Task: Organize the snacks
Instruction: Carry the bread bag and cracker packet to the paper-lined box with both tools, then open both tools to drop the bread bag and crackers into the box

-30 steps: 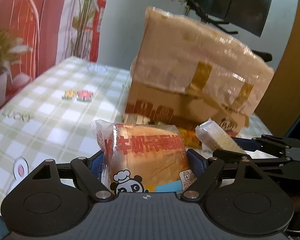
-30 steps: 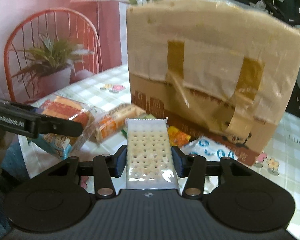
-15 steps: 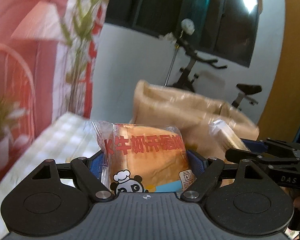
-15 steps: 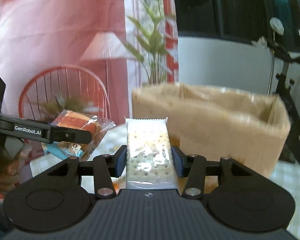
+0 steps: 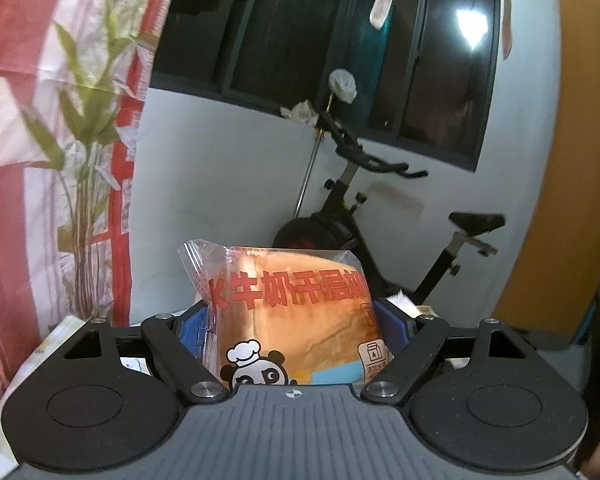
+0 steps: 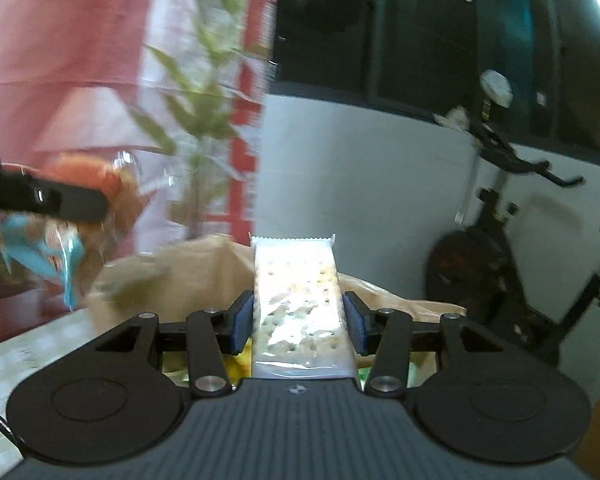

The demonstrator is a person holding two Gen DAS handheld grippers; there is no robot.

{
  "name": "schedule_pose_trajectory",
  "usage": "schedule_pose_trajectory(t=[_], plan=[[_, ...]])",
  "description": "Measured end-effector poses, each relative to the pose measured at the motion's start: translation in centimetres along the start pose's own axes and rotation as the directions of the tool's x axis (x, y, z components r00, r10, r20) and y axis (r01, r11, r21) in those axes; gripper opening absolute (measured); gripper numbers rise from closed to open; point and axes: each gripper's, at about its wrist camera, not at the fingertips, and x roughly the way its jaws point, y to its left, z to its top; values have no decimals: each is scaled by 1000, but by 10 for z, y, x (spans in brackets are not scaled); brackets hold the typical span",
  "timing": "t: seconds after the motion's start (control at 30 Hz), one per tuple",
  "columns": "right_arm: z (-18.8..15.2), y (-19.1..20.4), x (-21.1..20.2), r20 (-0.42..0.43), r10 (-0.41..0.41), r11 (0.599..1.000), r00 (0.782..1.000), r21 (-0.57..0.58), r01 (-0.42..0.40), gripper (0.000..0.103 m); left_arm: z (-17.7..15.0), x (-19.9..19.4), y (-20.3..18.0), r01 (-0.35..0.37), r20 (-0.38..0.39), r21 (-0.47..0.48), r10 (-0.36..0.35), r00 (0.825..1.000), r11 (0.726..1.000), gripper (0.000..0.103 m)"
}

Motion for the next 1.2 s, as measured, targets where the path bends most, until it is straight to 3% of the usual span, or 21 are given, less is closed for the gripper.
schedule_pose_trajectory(t=[0.23,0.43,0.53,0.67,1.2], plan=[[-14,-7,37,-98,-22,1000,995,5,23,49,0,56,-10,-46,-89,77,53,995,996,85],[-19,-12,46,-128,-11,1000,992,27,15,50,-5,74,-6,-68,-138,104,83,987,992,86],[-19,-14,44,-128,2,999,992,35,3,53,-4,70,-6,-65,-133,116,81,988,991,91],[-17,-12,38,-115,6,999,993,38,-1,65,-2,64,-6,-82,-118,133,98,988,988,93],[-14,13,-1,-78,51,998,996,45,-48,65,-7,-3,13,-86,-84,143,99,992,986,93]])
